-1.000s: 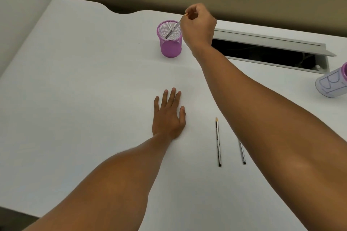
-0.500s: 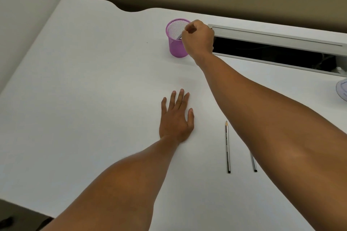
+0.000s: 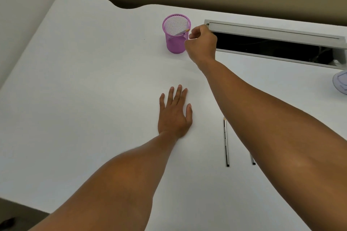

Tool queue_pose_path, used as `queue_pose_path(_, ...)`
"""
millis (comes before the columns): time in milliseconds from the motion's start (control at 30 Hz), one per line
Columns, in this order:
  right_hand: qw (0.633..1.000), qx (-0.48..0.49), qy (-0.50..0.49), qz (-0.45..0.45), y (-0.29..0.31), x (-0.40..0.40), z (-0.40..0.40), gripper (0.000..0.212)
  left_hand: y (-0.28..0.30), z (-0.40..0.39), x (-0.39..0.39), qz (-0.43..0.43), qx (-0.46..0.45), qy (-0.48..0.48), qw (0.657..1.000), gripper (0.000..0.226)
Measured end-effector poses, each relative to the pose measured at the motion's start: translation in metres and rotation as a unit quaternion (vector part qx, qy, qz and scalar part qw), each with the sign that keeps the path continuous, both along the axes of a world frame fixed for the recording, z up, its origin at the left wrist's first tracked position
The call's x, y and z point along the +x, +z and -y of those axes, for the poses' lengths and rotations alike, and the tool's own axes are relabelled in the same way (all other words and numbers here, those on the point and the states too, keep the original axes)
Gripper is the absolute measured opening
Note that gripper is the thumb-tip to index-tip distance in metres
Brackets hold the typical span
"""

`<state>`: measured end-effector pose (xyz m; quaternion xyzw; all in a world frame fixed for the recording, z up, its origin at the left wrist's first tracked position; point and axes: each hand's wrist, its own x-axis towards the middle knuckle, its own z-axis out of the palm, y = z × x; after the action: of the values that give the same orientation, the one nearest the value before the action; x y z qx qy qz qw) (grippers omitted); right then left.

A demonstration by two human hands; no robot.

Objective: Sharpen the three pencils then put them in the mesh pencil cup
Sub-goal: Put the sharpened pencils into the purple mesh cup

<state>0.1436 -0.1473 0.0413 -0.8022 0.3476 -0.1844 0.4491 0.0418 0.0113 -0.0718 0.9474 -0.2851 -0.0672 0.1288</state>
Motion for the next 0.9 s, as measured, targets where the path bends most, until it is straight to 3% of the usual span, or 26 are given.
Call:
queue_pose_path(333,0.999,-0.005,-0.024,-0.047,-0.012,-0.06,0.012,0.018,-0.001,-0.001,0.0,0.005,-0.002,-0.001,1.0,0.059)
queue_pose_path(667,0.976,-0.019,0.001,-0.218,-0.034,-0.128,0.024,0.022,-0.002,-0.002,-0.002,0.008,-0.015,-0.003,1.0,0.058)
queue_pose_path(767,0.955,-0.036,0.027,-0.294,-0.036,-0.138,0.023,0.021,-0.001,-0.001,-0.002,0.008,-0.012,-0.004,1.0,0.058)
queue_pose_path(867,0.926,-0.039,0.06,-0.372,-0.033,-0.146,0.019,0.003,-0.002,-0.002,-0.002,0.008,-0.006,-0.003,1.0,0.058)
queue_pose_path(900,0.916,-0.036,0.068,-0.395,-0.032,-0.149,0.019,0.01,-0.001,-0.001,-0.003,0.01,-0.003,-0.004,1.0,0.058)
